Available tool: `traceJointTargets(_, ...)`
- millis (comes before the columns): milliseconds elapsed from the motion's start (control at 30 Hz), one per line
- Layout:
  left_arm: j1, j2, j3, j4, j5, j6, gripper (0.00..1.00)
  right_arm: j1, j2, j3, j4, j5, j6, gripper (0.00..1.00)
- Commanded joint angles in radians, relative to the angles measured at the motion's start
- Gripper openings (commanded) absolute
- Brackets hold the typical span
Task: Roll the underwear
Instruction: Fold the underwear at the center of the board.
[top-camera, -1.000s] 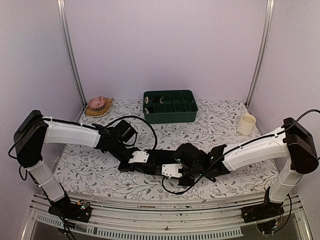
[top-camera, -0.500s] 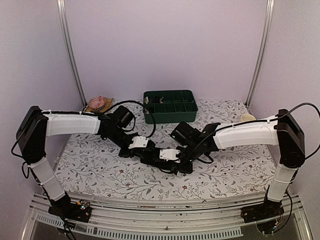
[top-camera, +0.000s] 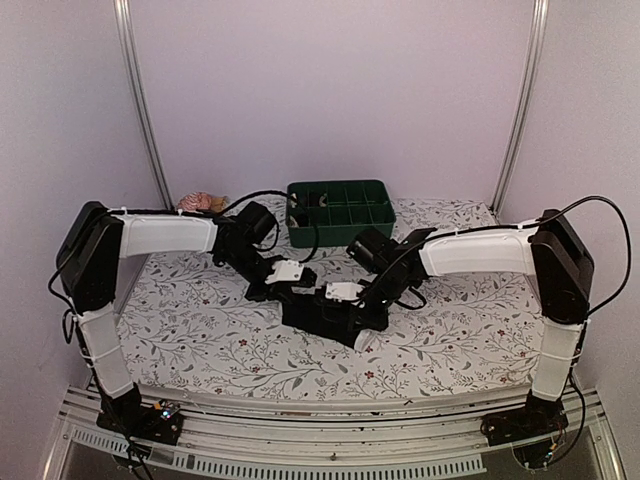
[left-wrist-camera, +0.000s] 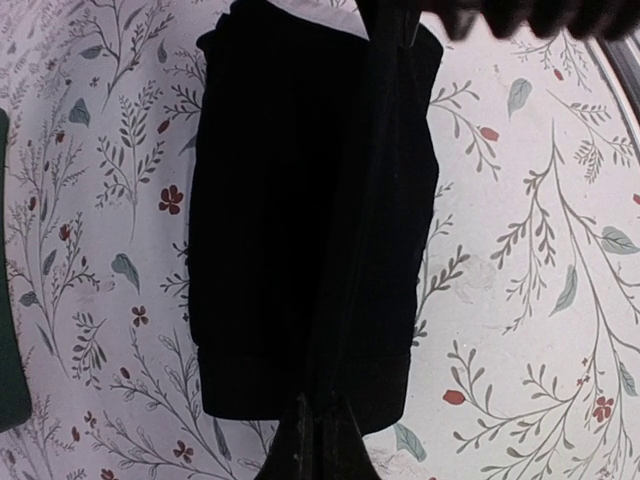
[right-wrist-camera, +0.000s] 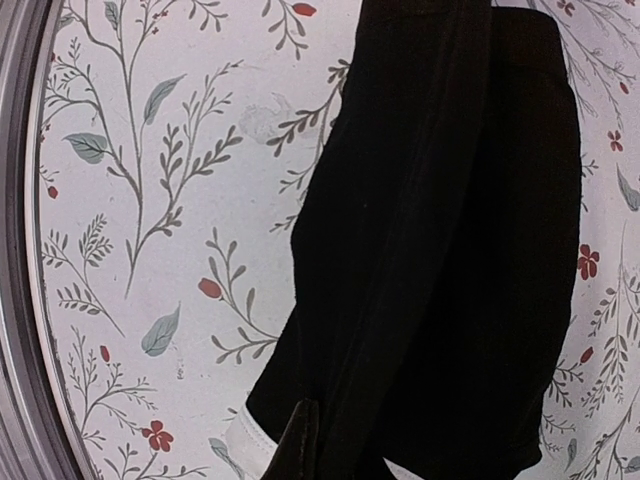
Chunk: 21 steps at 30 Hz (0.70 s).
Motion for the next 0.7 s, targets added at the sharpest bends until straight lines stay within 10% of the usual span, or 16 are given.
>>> traceJointTargets(0, 0.018, 0.039, 0.051, -0.036, -0.037, 0.007, 0.00, -0.042, 0.035, 0.043, -0.069, -0.028, -0.027, 0.06)
traceJointTargets(500, 0.022, 0.177, 0.147, 0.004, -0.095, -0.023, 0.01, -0.109, 0.108, 0.090, -0.049, 0.019, -0.042, 0.06)
traceJointTargets(667, 0.026, 0.187, 0.144, 0.050, -0.129, -0.044, 0.12, -0.124, 0.123, 0.090, -0.004, 0.110, -0.026, 0.21)
